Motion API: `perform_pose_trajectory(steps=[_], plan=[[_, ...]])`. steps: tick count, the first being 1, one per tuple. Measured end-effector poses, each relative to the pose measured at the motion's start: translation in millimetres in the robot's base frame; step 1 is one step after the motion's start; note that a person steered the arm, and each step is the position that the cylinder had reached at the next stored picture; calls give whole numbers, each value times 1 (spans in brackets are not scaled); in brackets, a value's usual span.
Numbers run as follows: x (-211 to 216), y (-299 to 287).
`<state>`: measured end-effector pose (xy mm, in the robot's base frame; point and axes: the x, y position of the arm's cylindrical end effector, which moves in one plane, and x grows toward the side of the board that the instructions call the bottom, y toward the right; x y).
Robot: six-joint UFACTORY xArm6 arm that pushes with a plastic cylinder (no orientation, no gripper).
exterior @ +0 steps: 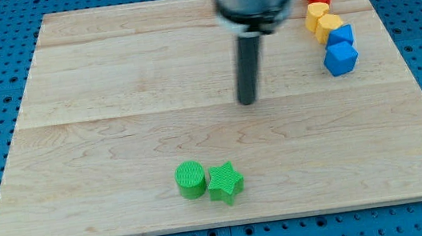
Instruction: Push the green star to the center right
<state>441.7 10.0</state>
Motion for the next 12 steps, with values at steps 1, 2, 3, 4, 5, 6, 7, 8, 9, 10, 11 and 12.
perform_pose_trajectory(steps=[1, 2, 3, 4, 5, 6, 7, 8, 9, 10, 11, 12], plan=[[24, -91], [71, -153], [124, -191], [168, -174], [173, -111], [156, -31], [125, 41], [112, 76], [112, 59], [95, 72], [76, 140], [75, 176]])
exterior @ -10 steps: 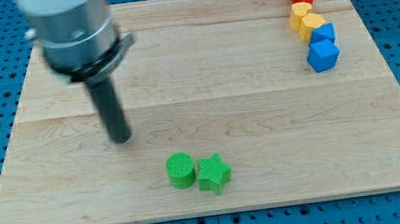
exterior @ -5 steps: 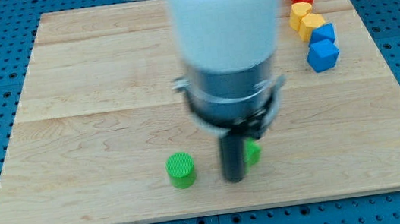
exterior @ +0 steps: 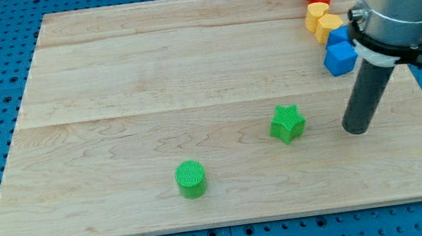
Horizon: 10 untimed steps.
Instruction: Push the green star to the center right
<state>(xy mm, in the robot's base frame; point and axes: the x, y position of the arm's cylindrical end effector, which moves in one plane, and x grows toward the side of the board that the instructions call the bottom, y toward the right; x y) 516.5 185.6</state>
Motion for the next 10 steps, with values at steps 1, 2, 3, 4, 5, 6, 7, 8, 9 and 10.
perform_pose_trajectory(steps=[1, 2, 3, 4, 5, 6, 7, 8, 9, 10], plan=[[33, -33], [37, -90], [5, -131], [-22, -118], [-29, -55], [-31, -20], [-18, -49], [31, -50], [39, -23], [7, -2]])
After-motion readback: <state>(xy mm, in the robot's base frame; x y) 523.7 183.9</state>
